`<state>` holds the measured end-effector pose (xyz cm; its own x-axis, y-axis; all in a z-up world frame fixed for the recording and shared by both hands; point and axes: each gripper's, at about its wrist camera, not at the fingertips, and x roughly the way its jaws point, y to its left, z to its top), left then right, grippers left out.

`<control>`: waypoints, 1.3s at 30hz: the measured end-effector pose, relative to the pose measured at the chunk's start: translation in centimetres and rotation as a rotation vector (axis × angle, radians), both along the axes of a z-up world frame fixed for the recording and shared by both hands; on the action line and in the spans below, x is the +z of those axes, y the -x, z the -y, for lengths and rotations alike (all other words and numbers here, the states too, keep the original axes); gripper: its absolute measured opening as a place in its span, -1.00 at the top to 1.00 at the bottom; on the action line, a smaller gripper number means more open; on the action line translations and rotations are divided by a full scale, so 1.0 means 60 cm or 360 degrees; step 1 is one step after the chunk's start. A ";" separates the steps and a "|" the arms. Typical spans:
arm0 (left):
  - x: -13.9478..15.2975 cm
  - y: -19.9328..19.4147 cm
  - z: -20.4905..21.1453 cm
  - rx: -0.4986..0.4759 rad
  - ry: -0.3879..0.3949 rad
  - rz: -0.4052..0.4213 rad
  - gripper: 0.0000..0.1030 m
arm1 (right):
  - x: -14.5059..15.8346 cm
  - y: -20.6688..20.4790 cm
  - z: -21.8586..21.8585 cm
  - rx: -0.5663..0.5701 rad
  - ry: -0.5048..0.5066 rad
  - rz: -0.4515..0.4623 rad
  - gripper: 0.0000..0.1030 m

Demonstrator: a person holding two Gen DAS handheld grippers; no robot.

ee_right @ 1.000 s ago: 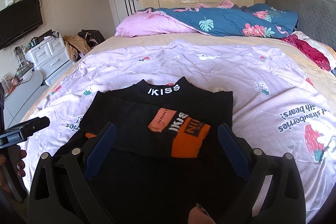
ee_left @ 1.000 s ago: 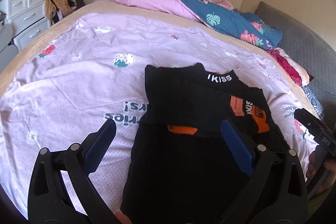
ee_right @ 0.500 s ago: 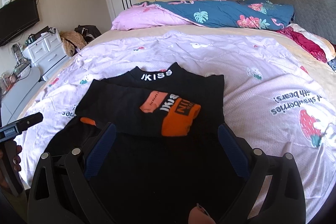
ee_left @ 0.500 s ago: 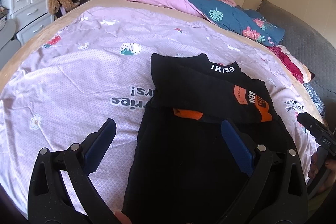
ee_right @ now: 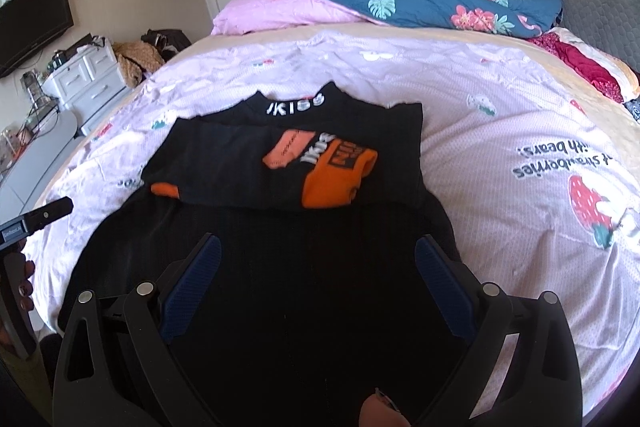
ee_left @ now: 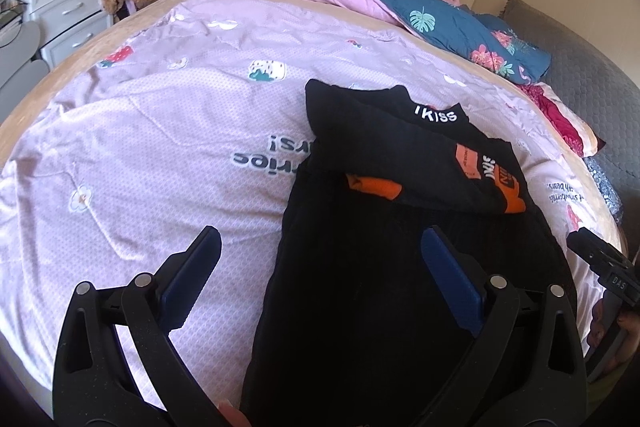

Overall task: Fold small clothes
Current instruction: 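Move both open tools back to the shirt's hem, then close both tools on the black shirt's hem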

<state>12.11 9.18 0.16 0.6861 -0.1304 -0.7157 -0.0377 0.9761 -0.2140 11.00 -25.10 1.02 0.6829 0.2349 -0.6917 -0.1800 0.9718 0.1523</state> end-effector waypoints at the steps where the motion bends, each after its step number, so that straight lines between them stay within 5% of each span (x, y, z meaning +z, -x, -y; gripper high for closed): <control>1: -0.002 0.003 -0.002 0.0004 0.0000 -0.0007 -0.82 | -0.004 0.004 0.000 0.0005 0.0002 -0.0017 -0.88; 23: -0.057 0.091 -0.022 -0.0059 -0.0084 -0.0176 -0.81 | -0.054 0.110 0.058 -0.0035 0.0045 -0.0198 -0.88; 31: -0.074 0.116 -0.026 -0.0113 -0.0039 -0.0224 -0.17 | -0.068 0.145 0.084 -0.0068 0.0082 -0.0235 -0.88; 39: -0.098 0.132 -0.021 -0.0167 0.0033 -0.0313 -0.09 | -0.092 0.185 0.108 -0.0081 0.0041 -0.0294 -0.88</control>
